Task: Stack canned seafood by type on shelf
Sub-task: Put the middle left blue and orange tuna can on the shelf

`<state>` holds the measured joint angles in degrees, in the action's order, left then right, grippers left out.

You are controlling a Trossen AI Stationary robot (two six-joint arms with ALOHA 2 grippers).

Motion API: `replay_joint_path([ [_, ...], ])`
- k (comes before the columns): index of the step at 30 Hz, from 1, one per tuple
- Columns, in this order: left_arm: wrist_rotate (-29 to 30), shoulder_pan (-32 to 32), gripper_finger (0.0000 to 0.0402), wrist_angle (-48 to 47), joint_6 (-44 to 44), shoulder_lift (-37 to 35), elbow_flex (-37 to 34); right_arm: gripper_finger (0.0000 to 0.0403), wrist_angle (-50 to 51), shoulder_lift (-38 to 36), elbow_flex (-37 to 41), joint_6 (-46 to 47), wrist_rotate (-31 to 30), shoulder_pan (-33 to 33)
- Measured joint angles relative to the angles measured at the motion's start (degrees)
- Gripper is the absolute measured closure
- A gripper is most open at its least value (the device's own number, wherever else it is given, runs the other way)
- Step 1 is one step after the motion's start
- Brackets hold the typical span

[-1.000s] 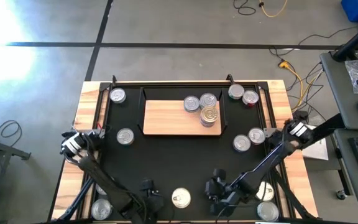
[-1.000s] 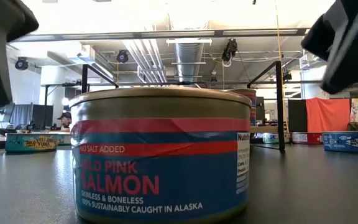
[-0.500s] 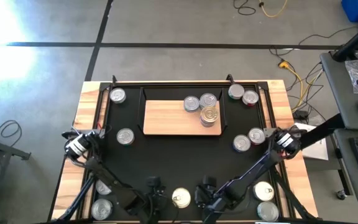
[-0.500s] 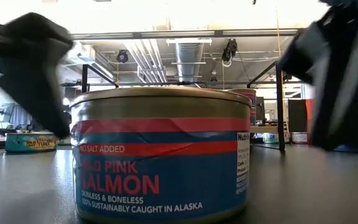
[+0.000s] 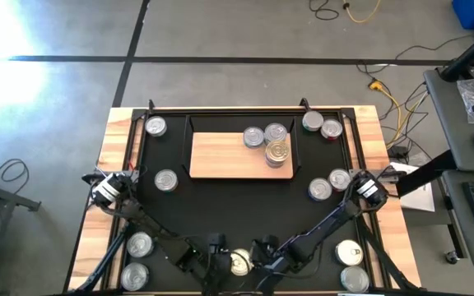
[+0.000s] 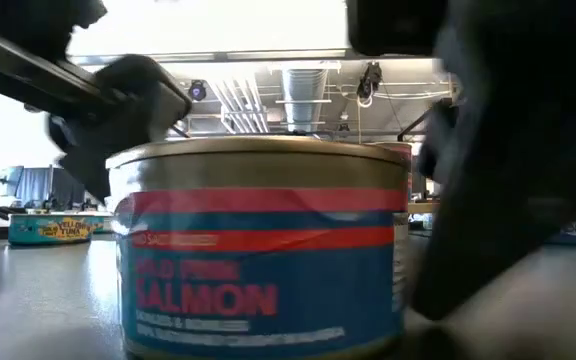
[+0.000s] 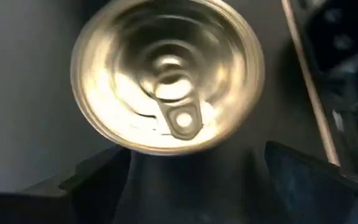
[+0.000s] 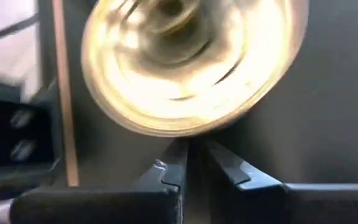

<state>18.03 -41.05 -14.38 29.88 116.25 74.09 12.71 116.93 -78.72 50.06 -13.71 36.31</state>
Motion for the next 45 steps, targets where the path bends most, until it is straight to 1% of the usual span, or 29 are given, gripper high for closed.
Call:
replay_joint_path([
  [5, -0.1, -3.6, 0.005, -3.5, 0.2, -0.8, 2.0, 0.0369, 4.4, -1.2, 0.0, -0.6, -2.3, -2.0],
  [9, 0.7, -6.5, 0.005, -5.7, 4.9, -1.4, 2.2, 0.0369, 10.7, -3.1, 0.0, -0.6, -3.7, -2.7],
  [13, 2.6, -7.9, 0.005, -5.6, 10.7, -1.4, 1.3, 0.037, 12.6, -4.6, 0.0, -1.4, -2.0, -2.0],
  [18, 6.3, -7.3, 0.005, -5.0, 13.2, -1.2, -1.8, 0.0369, 10.0, -4.2, 0.0, -3.6, 3.1, -1.1],
  [21, 7.0, -5.6, 0.005, -3.6, 12.8, -1.2, -3.5, 0.0369, 6.9, -2.3, 0.1, -3.7, 5.2, -0.9],
  [26, 6.2, -2.8, 0.005, -1.4, 11.5, -1.4, -5.6, 0.0369, -0.3, -0.8, 0.0, -3.6, 6.2, -1.0],
  [30, 6.1, -1.7, 0.005, 2.5, 9.9, -1.4, -6.8, 0.0369, -0.5, -0.6, 0.2, -3.6, 6.2, -1.7],
  [32, 7.0, -1.6, 0.005, 4.7, 8.0, -1.2, -7.1, 0.0369, -0.8, -0.6, 0.2, -3.6, 6.2, -2.0],
  [33, 8.6, -1.6, 0.005, 5.4, 7.3, -1.2, -7.3, 0.0369, -0.7, -0.6, 0.2, -3.6, 6.2, -2.2],
  [36, 10.5, -1.4, 0.005, 7.9, 4.7, -1.2, -7.7, 0.0369, -0.6, -0.6, 0.2, -4.3, 6.2, -2.8],
  [39, 10.0, -1.0, 0.005, 10.0, 1.9, -1.2, -8.1, 0.0369, -0.7, -0.6, 0.2, -5.0, 6.4, -3.6],
  [45, 9.6, -1.2, 0.005, 12.4, 0.1, -1.1, -8.0, 0.0369, -1.1, -0.9, 0.2, -6.7, 6.5, -4.9],
])
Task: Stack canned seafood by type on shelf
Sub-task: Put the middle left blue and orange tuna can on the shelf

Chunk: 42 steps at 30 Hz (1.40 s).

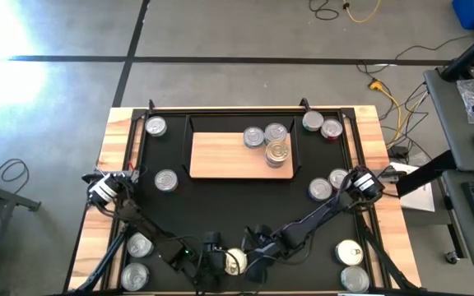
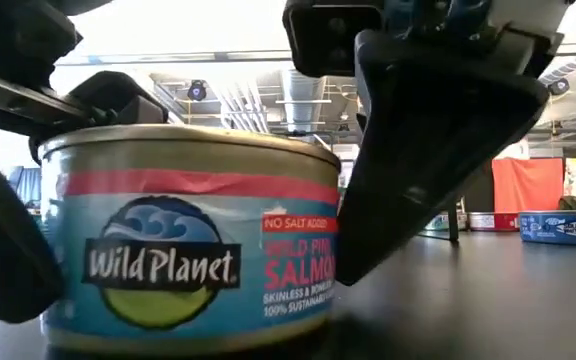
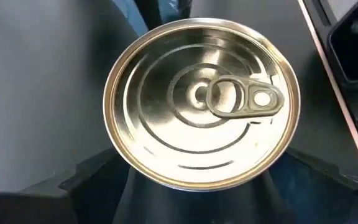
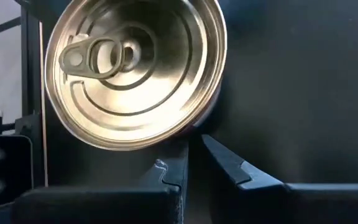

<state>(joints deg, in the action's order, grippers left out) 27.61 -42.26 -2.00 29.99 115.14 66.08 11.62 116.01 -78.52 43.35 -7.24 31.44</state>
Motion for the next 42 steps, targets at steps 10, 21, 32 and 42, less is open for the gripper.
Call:
replay_joint_path([
  [10, -3.5, 1.3, 0.0042, 2.7, 2.0, 0.1, -0.8, 0.0369, 0.1, -0.3, 0.0, -1.4, 1.5, -0.1],
  [21, -0.2, 1.4, 0.0022, 0.9, 3.6, 1.8, -1.0, 0.0369, 13.6, -3.5, -0.1, -7.7, 14.7, -1.1],
  [32, 0.0, 2.4, 0.0022, 4.3, -3.1, 2.6, -0.9, 0.0369, 9.2, -2.6, 0.0, -5.6, 9.6, -0.8],
  [42, 0.6, 3.4, 0.0021, 9.1, 0.4, 2.9, -1.2, 0.0369, 6.1, -2.7, -2.5, -8.7, 7.8, -5.9],
])
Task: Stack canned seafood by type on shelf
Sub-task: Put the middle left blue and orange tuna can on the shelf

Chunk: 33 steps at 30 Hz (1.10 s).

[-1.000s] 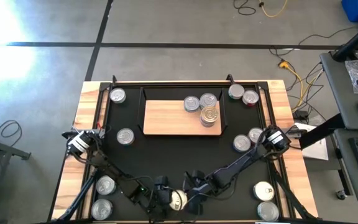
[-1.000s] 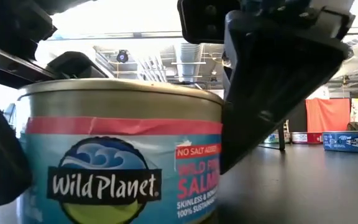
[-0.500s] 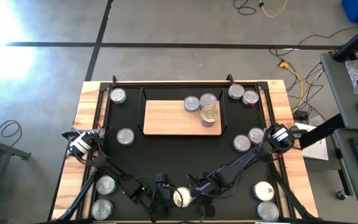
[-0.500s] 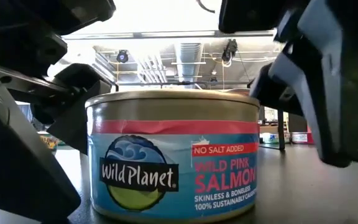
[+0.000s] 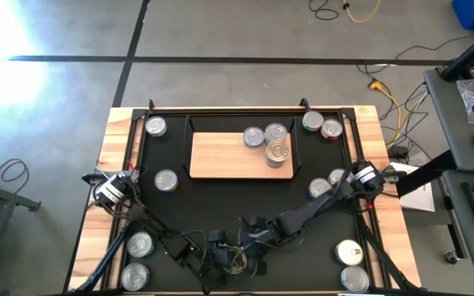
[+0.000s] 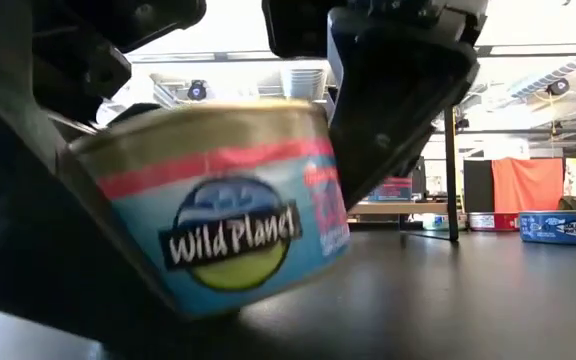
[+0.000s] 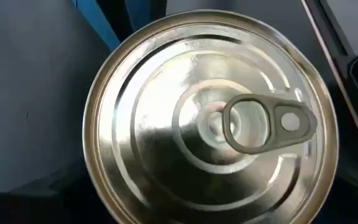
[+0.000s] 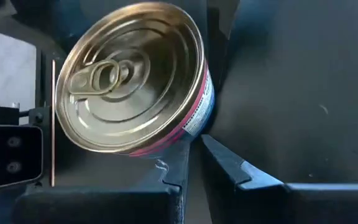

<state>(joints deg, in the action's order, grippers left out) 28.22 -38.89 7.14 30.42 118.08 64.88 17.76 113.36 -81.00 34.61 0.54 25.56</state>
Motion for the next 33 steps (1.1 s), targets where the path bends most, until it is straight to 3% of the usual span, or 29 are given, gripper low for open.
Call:
replay_joint_path([
  [7, 5.7, 0.3, 0.0021, 1.0, 3.7, 0.1, -0.8, 0.0369, 11.4, -0.4, -2.2, -2.2, -0.8, -0.5],
  [14, 8.8, 0.6, 0.0021, 0.8, 8.2, 0.0, -3.2, 0.0369, 24.1, -0.4, -2.6, -1.5, 4.4, -0.1],
  [20, 8.9, 0.5, 0.0021, 0.9, 7.7, 0.7, -2.9, 0.0369, 16.1, -0.4, -2.5, -1.5, 3.5, 0.5],
  [26, 8.3, 1.1, 0.0014, 0.7, 5.6, 1.6, -1.6, 0.0369, 7.7, 1.1, -2.4, -1.4, -2.0, 0.1],
  [33, 10.5, 2.2, 0.0006, 1.3, 4.6, 2.3, -0.2, 0.037, 2.9, 3.0, -2.7, -1.1, -0.4, -0.3],
])
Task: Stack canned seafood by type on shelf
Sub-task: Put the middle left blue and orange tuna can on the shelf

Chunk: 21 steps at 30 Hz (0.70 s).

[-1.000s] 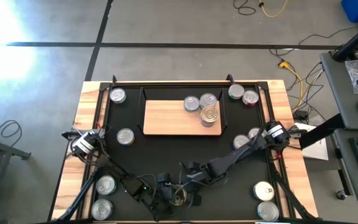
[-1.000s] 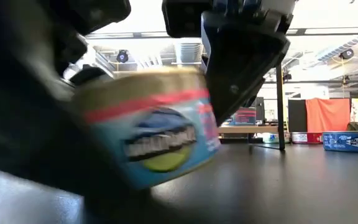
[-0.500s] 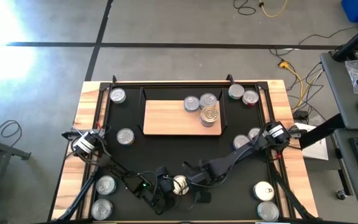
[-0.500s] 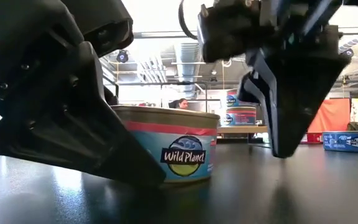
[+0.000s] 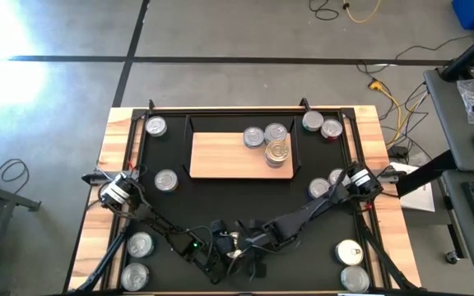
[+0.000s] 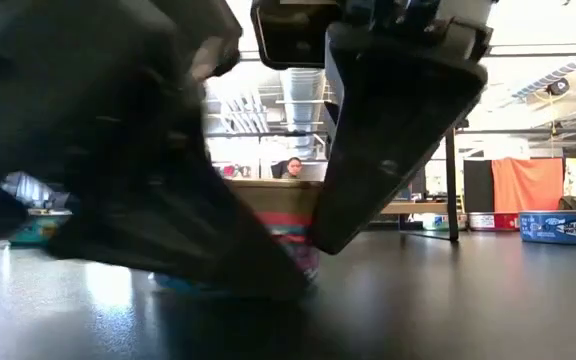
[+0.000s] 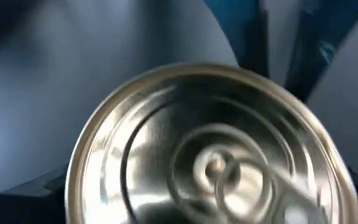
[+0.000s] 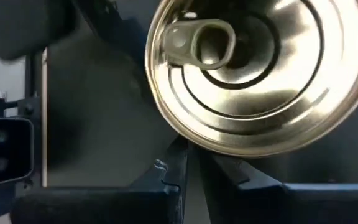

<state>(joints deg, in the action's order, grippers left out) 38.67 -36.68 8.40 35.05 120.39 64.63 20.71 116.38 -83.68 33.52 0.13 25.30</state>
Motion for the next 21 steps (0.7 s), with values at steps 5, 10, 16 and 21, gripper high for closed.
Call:
replay_joint_path([
  [5, 0.8, 0.4, 0.0006, 1.2, -0.3, 0.1, 0.2, 0.037, -0.5, 0.0, -0.3, 0.1, -0.4, 0.0],
  [10, 0.2, 0.5, 0.0017, -0.4, 0.5, 0.1, 0.4, 0.037, 1.0, -0.4, -0.3, 0.0, 0.0, -0.1],
  [16, -2.9, 0.2, 0.0033, -6.3, 4.7, -1.4, 0.6, 0.0369, 7.6, -3.4, -0.3, -0.6, 0.8, -0.2],
  [21, -4.1, 0.3, 0.0032, -11.4, 4.5, -5.3, 0.5, 0.0369, 13.6, -8.3, -0.3, -1.2, 1.0, -0.1],
])
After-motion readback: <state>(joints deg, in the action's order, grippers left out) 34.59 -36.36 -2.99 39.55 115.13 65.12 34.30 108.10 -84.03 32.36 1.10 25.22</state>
